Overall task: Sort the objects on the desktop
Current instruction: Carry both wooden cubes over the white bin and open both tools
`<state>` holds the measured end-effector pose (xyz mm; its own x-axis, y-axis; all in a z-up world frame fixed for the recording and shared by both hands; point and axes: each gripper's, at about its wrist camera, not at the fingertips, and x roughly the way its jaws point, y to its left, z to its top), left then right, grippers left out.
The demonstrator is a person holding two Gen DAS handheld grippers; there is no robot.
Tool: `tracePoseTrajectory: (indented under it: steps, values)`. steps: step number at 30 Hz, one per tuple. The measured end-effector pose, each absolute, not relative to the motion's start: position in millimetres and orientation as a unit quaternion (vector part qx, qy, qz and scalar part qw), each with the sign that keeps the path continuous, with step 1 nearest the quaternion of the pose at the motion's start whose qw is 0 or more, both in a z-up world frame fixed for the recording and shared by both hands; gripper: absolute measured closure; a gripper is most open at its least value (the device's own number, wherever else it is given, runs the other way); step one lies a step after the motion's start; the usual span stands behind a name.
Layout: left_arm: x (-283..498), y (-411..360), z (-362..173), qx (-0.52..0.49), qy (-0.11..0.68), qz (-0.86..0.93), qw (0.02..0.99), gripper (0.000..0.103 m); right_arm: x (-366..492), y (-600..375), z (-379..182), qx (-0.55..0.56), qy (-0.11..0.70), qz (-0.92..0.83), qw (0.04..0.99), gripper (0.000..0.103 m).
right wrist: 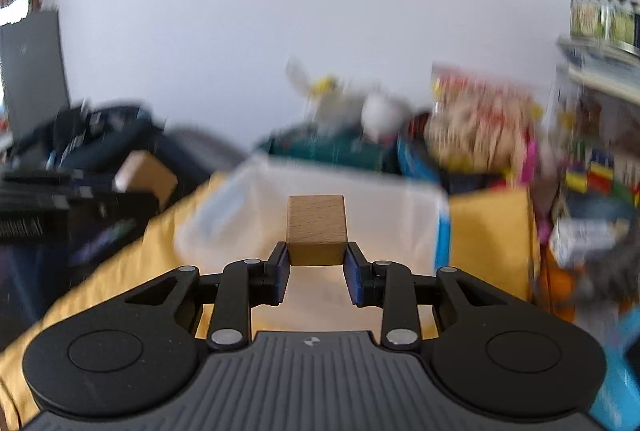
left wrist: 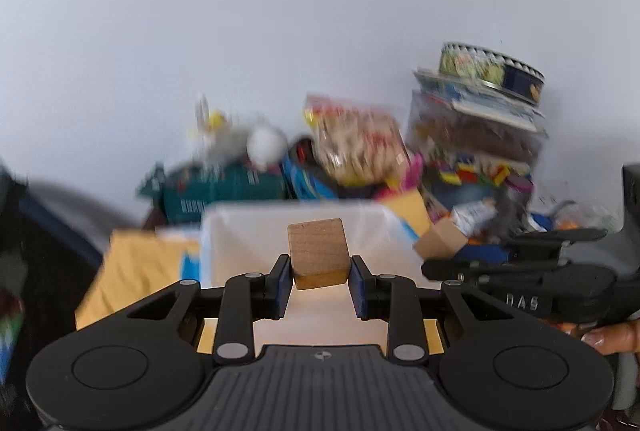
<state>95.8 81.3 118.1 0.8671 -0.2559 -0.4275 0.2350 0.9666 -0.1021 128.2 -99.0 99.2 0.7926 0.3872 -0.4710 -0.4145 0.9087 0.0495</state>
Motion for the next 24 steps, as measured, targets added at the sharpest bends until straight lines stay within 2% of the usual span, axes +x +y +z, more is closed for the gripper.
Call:
tracePoseTrajectory:
  steps: [6, 12, 14, 15, 19, 24]
  values:
    - [167.6, 85.6, 119.3, -0.034, 0.224, -0.111, 0.968, 0.069, 182.9, -63.8, 106.9, -0.016, 0.228, 0.187, 0.955, 0.070]
    - [220.7, 85.4, 68.7, -0.024, 0.292, -0.095, 0.951, 0.069, 214.8, -31.6, 65.4, -0.041, 0.290, 0.158, 0.943, 0.070]
    - [225.3, 86.9, 54.7, -0.027, 0.313, -0.093, 0.945, 0.069, 221.0, -32.4, 53.4, -0.037, 0.311, 0.154, 0.937, 0.069]
    - [225.7, 87.8, 50.7, -0.026, 0.317, -0.090, 0.944, 0.069, 221.9, -32.6, 49.1, -0.039, 0.312, 0.151, 0.937, 0.064]
    - [220.9, 92.6, 47.2, -0.028, 0.315, -0.091, 0.944, 0.058, 221.6, -38.3, 48.1, -0.045, 0.312, 0.149, 0.937, 0.059]
    - [204.4, 98.2, 64.1, -0.029, 0.294, -0.094, 0.951, 0.052, 204.6, -52.6, 62.7, -0.014, 0.292, 0.147, 0.945, 0.056]
